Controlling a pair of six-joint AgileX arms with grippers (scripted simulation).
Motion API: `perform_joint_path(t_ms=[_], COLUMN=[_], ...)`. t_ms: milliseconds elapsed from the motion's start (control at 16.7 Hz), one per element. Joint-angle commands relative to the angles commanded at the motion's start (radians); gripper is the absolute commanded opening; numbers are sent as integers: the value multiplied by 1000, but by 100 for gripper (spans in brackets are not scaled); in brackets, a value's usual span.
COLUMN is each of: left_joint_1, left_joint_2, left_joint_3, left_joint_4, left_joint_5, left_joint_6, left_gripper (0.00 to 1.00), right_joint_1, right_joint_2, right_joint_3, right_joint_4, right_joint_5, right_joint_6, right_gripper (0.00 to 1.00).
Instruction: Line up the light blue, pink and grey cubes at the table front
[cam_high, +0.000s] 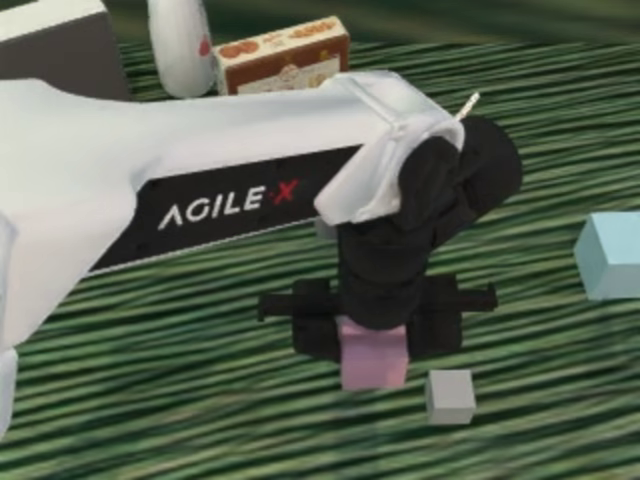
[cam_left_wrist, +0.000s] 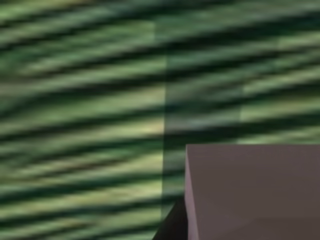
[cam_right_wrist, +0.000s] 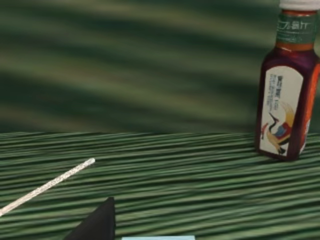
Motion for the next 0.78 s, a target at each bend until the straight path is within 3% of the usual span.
perform_joint_path(t_ms=[540,780], left_joint_1=[-2,-2], left_joint_2=[68,75], left_joint_3=[-159,-173], left_joint_4=[232,250], left_joint_5=[1,0], left_joint_6=[1,1], left_gripper=[0,0], right_joint_1=[0,0], right_joint_2=[0,0], right_joint_3=[0,0], right_joint_4=[0,0], right_joint_5=[0,0], right_joint_6=[0,0], right_gripper=[100,100])
